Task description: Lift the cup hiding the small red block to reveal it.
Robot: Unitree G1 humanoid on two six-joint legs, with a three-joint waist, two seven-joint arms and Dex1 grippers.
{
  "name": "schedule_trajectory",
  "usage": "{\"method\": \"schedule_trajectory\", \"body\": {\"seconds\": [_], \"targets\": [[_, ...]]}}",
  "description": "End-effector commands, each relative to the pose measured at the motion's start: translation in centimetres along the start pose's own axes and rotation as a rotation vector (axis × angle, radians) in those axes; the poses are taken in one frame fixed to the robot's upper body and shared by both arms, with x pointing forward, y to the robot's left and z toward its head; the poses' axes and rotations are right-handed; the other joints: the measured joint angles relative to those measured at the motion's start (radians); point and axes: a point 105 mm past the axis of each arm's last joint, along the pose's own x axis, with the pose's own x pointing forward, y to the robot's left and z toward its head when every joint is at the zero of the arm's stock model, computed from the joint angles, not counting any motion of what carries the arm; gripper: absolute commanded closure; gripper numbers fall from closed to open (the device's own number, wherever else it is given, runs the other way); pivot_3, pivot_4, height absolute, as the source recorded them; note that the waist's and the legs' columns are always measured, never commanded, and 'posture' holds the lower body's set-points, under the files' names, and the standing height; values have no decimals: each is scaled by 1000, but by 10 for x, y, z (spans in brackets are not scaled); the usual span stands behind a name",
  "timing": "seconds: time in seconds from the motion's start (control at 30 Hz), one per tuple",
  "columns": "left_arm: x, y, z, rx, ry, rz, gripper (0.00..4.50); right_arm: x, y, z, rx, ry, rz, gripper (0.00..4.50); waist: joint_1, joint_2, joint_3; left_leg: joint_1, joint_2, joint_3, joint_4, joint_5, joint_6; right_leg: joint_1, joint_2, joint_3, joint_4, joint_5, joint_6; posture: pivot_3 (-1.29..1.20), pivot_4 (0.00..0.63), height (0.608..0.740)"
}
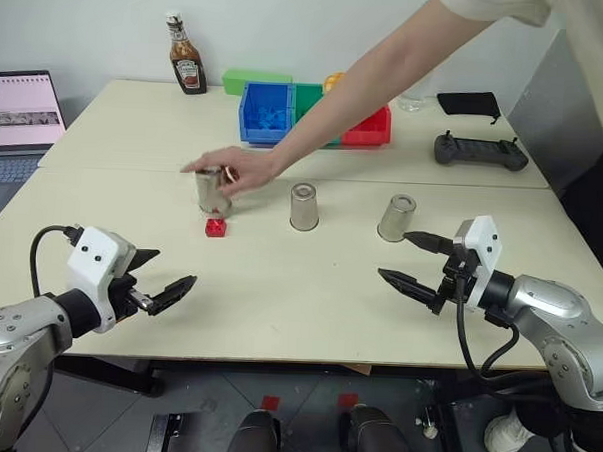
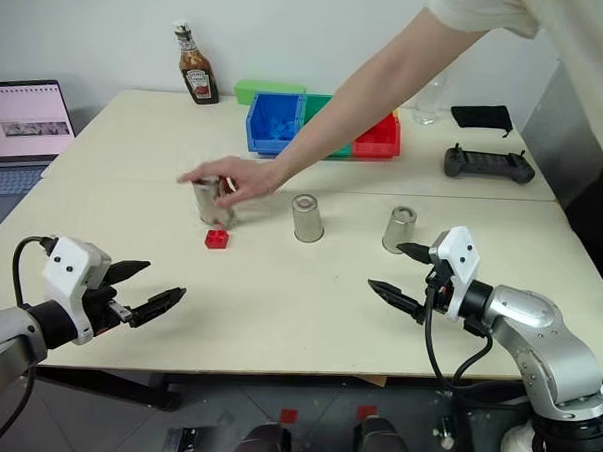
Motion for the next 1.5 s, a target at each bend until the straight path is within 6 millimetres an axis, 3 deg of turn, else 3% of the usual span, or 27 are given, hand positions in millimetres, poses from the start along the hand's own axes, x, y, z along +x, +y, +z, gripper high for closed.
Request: {"method": "schedule_trajectory", "body": {"seconds": [0.03,1.13,1.33,1.5], "targets": [[0,0,8,37,-26,3,26,0,4,13,-37,-40,8,0,0,0,0,0,0,0,0,0,0,0,0,0,0,0,0,0,150,740],[7,-4,11,54,-27,-24,26,4,4,11,-20,-39,-20,0,0,0,0,0,0,0,0,0,0,0,0,0,0,0,0,0,150,740],[10,-9,14,53,-40,-52,26,18,8,9,-8,-32,-21,0,0,0,0,0,0,0,0,0,0,0,0,0,0,0,0,0,150,740],[14,-14,24,69,-60,-76,26,47,-5,12,-26,-19,-90,0,-2,0,0,1,0,0,0,0,0,0,0,0,1,0,0,0,150,740]]}}
